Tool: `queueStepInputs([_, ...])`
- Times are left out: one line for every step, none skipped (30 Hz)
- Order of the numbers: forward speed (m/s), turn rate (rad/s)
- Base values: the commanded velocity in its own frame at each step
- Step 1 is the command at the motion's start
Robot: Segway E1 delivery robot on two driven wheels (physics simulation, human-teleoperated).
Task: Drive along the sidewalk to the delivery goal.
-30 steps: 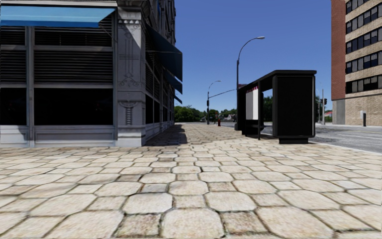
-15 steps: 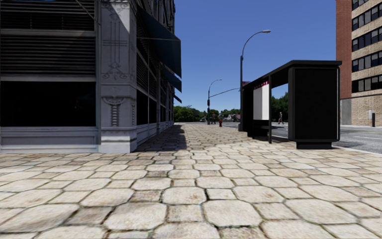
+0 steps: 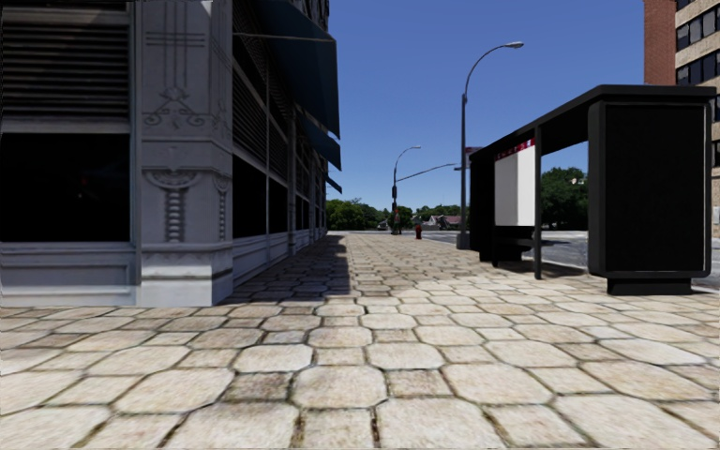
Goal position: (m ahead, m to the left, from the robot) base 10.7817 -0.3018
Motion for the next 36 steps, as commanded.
queueStepInputs([2.00,0.00])
queueStepInputs([2.00,0.00])
queueStepInputs([2.00,0.00])
queueStepInputs([2.00,0.00])
queueStepInputs([2.00,0.00])
queueStepInputs([2.00,0.00])
queueStepInputs([2.00,0.00])
queueStepInputs([2.00,0.00])
queueStepInputs([2.00,0.00])
queueStepInputs([2.00,0.00])
queueStepInputs([2.00,0.00])
queueStepInputs([2.00,0.00])
queueStepInputs([2.00,0.00])
queueStepInputs([2.00,0.00])
queueStepInputs([2.00,0.00])
queueStepInputs([2.00,0.00])
queueStepInputs([2.00,0.00])
queueStepInputs([2.00,0.00])
queueStepInputs([2.00,0.00])
queueStepInputs([2.00,0.00])
queueStepInputs([2.00,0.00])
queueStepInputs([2.00,0.00])
queueStepInputs([2.00,0.00])
queueStepInputs([2.00,0.00])
queueStepInputs([2.00,0.00])
queueStepInputs([2.00,0.00])
queueStepInputs([2.00,0.00])
queueStepInputs([2.00,0.00])
queueStepInputs([2.00,0.00])
queueStepInputs([2.00,0.00])
queueStepInputs([2.00,0.00])
queueStepInputs([2.00,0.00])
queueStepInputs([2.00,0.00])
queueStepInputs([2.00,0.00])
queueStepInputs([2.00,0.00])
queueStepInputs([2.00,0.00])
